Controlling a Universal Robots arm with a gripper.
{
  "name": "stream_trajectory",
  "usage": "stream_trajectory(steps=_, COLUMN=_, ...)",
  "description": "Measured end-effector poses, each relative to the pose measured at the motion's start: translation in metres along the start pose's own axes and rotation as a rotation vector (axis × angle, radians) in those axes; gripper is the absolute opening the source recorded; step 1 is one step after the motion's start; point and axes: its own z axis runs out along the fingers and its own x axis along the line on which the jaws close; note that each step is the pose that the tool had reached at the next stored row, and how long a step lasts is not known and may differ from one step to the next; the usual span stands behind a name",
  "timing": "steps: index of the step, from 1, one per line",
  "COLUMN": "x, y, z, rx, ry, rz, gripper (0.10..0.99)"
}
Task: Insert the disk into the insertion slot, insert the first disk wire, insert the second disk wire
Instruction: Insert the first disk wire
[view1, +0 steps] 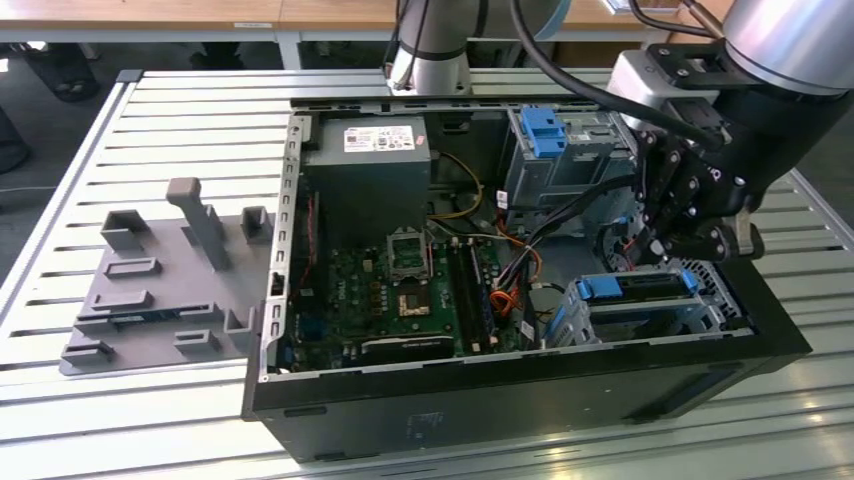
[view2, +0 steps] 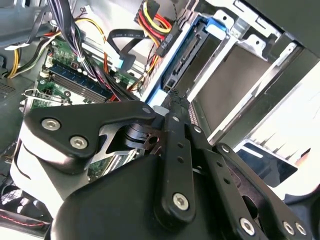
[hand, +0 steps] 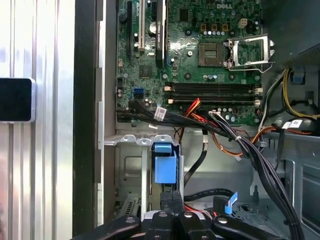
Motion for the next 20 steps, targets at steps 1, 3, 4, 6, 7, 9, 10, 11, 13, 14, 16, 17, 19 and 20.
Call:
stream_trajectory(steps=1, x=-0.0007, y=-0.0013, z=0.0001, rx=0.0, ry=-0.0001, rz=0.0, gripper=0.106)
stream_trajectory(steps=3, x=-0.002, y=-0.0039, z=0.0002, rx=0.0, ry=-0.0001, rz=0.0, gripper=0.106)
stream_trajectory(steps=4, x=-0.0024, y=-0.0053, z=0.0003, rx=0.0, ry=-0.0002, rz=0.0, gripper=0.106)
stream_trajectory(steps=6, x=-0.0034, y=-0.0078, z=0.0004, rx=0.0, ry=0.0, rz=0.0, gripper=0.106)
stream_trajectory(steps=7, x=-0.0039, y=-0.0088, z=0.0004, rx=0.0, ry=0.0002, rz=0.0, gripper=0.106)
stream_trajectory(steps=9, x=-0.0051, y=-0.0106, z=0.0007, rx=0.0, ry=-0.0001, rz=0.0, gripper=0.106)
stream_trajectory(steps=10, x=-0.0057, y=-0.0115, z=0.0009, rx=0.0, ry=-0.0001, rz=0.0, gripper=0.106)
stream_trajectory(steps=11, x=-0.0063, y=-0.0124, z=0.001, rx=0.0, ry=0.0, rz=0.0, gripper=0.106)
stream_trajectory(steps=13, x=-0.0077, y=-0.0145, z=0.0011, rx=0.0, ry=0.0, rz=0.0, gripper=0.106)
stream_trajectory(steps=14, x=-0.0084, y=-0.0158, z=0.0012, rx=0.0, ry=0.0, rz=0.0, gripper=0.106)
stream_trajectory(steps=16, x=-0.0094, y=-0.0187, z=0.0014, rx=0.0, ry=0.0, rz=0.0, gripper=0.106)
stream_trajectory(steps=17, x=-0.0098, y=-0.02, z=0.0014, rx=0.0, ry=-0.0001, rz=0.0, gripper=0.106)
stream_trajectory(steps=19, x=-0.0106, y=-0.0228, z=0.0016, rx=0.0, ry=0.0, rz=0.0, gripper=0.106)
stream_trajectory(steps=20, x=-0.0111, y=-0.0242, z=0.0018, rx=0.0, ry=0.0, rz=0.0, gripper=0.106)
